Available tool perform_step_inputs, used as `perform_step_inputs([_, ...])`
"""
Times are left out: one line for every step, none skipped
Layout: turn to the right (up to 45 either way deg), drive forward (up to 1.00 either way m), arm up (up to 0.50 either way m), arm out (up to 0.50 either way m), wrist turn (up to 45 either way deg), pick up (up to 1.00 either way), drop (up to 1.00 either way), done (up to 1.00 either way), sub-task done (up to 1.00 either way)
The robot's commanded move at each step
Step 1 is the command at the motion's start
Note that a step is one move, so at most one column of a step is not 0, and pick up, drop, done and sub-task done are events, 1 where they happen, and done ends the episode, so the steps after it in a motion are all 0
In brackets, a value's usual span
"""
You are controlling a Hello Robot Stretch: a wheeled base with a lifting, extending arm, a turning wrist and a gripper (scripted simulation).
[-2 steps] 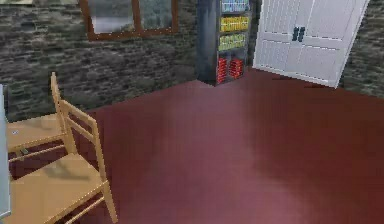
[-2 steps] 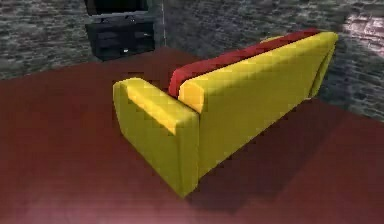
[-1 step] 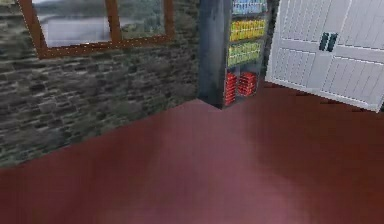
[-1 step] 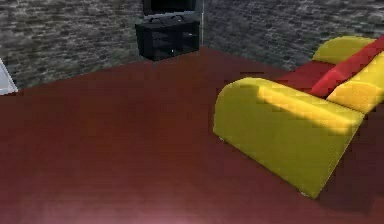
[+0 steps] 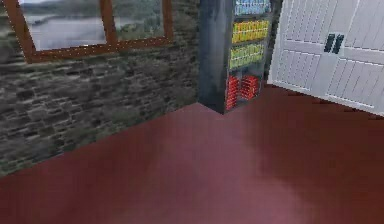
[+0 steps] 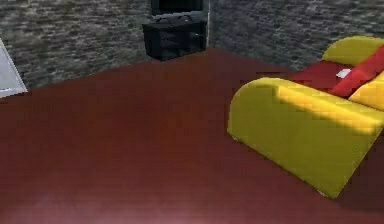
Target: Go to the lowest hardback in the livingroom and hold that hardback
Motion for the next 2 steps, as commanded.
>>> perform_step_inputs([-39.0, 0.0, 0.0, 0.0, 0.0, 0.0, 0.0, 0.0, 0.0])
perform_step_inputs([0.0, 1.0, 0.0, 0.0, 0.0, 0.0, 0.0, 0.0, 0.0])
